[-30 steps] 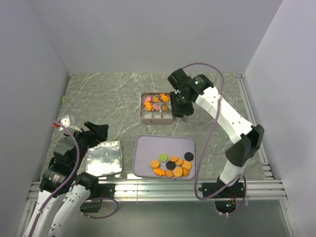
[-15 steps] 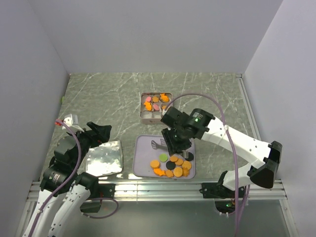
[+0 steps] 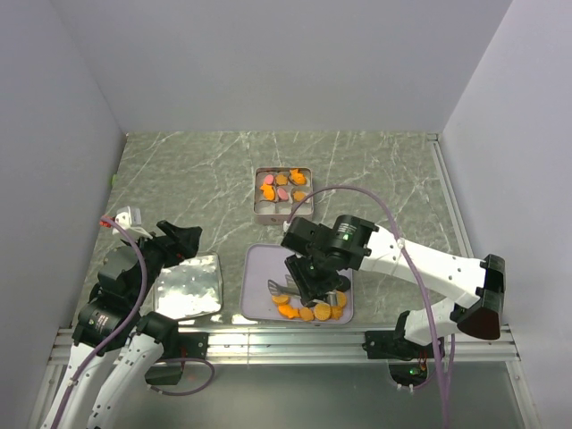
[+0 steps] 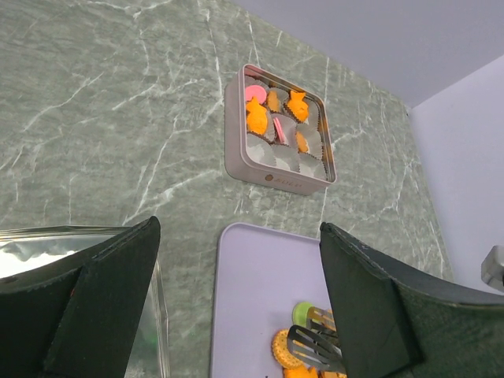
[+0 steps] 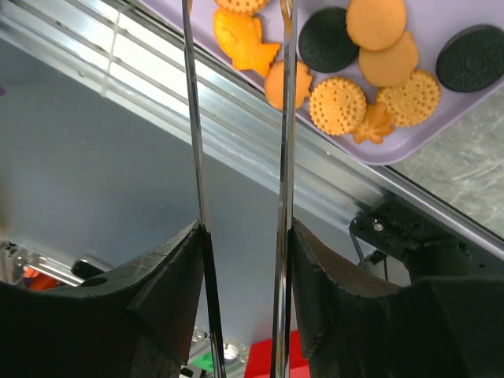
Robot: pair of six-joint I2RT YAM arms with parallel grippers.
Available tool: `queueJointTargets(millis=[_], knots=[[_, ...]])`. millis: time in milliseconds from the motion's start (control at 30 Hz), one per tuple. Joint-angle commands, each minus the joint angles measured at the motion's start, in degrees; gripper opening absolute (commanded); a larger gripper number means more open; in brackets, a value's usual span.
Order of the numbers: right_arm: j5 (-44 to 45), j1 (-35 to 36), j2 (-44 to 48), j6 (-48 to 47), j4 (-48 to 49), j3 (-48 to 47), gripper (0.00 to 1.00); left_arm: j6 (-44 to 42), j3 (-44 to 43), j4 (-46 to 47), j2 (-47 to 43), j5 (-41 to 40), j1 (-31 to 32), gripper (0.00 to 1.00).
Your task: Pack the cookies
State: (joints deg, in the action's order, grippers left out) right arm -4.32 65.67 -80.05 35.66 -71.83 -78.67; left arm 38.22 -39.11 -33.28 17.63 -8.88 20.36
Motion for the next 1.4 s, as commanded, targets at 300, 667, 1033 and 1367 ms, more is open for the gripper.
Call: queueJointTargets(millis=[300, 667, 1033, 1367], knots=[[0.0, 2.6, -0.8, 0.1, -1.1, 0.8, 0.52, 0.5, -0.3, 1.1, -0.5, -1.2, 0.1, 0.89], [0.7, 3.4, -2.6, 0.3, -1.6, 0.8, 0.54, 1.2, -0.5, 0.6, -0.9, -2.0, 0.0, 0.89], [0.4, 3.9, -3.9, -0.5, -0.7, 0.5, 0.54, 1.6, -0.7, 0.1, -0.8, -1.8, 0.1, 0.89], [3.1, 3.9, -6.8, -1.3, -2.1, -2.9, 0.4, 1.9, -0.9, -0.2, -0.6, -2.1, 0.1, 0.9]])
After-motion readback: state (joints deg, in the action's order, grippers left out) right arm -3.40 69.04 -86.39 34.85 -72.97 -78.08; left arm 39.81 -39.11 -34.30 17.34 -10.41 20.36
